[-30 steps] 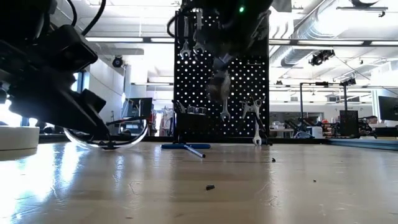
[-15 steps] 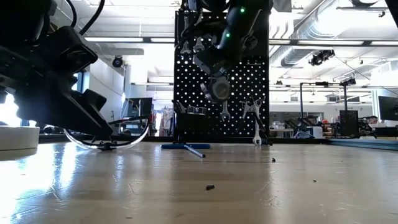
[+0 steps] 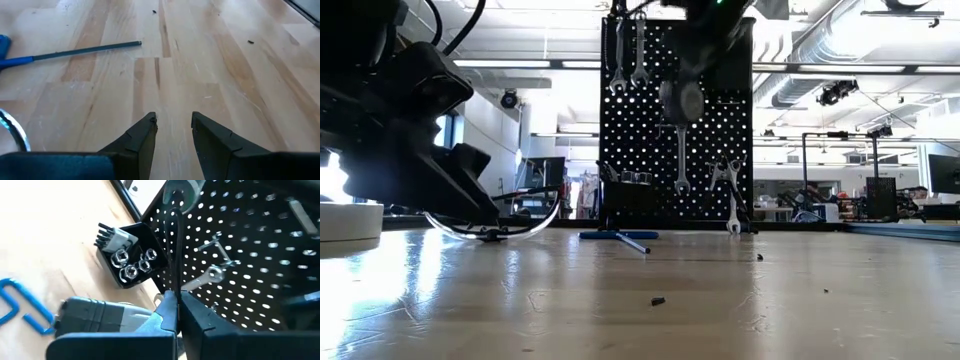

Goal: Hang tools onto peg board
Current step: Hang the tape measure onto the peg board

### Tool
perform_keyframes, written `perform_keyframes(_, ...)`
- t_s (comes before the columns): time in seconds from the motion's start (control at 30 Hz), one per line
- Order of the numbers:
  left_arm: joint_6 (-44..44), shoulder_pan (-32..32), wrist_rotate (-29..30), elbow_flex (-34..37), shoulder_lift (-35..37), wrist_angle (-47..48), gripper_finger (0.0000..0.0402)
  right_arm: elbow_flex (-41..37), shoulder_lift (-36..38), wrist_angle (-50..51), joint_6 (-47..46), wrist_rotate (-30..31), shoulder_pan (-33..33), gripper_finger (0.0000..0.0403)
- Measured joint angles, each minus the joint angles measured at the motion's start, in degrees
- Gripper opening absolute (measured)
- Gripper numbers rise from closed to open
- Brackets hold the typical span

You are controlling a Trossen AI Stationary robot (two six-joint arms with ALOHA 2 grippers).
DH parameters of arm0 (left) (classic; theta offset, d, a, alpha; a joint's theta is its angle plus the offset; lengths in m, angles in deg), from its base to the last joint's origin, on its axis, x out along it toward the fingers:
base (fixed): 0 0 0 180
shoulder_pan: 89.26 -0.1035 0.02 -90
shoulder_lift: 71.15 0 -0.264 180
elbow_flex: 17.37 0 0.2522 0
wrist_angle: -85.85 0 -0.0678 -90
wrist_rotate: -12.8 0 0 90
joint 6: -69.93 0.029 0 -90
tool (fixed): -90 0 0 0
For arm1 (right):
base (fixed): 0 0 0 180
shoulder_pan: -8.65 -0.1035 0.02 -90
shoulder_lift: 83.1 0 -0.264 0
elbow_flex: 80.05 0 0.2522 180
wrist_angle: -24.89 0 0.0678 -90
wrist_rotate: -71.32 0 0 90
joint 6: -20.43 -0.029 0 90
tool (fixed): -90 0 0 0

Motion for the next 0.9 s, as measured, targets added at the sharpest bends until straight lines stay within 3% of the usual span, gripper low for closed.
perform_keyframes(0.13,0.48,0.00,0.98,0.00,0.00,-0.07,0.0117,-2.12,5.28,1.62,0.00,-0.82,-1.51,0.0000)
perform_keyframes(0.27,0.53,-0.09,1.56,0.00,0.00,-0.09,0.0117,-12.02,14.39,-4.65,0.17,-4.71,-1.79,0.0000)
perform_keyframes(0.5,0.53,-0.09,1.63,0.00,0.00,-0.55,0.0117,-40.78,30.14,-41.40,6.06,-11.22,-1.69,0.0000)
perform_keyframes(0.67,0.20,-0.12,1.66,0.00,0.00,-0.52,0.0117,-49.94,27.07,-62.93,10.38,-10.33,-0.68,0.0000)
perform_keyframes(0.9,-1.10,-0.15,3.64,0.00,0.00,-0.72,0.0117,-45.13,14.01,-74.77,18.50,-6.31,0.95,0.0000)
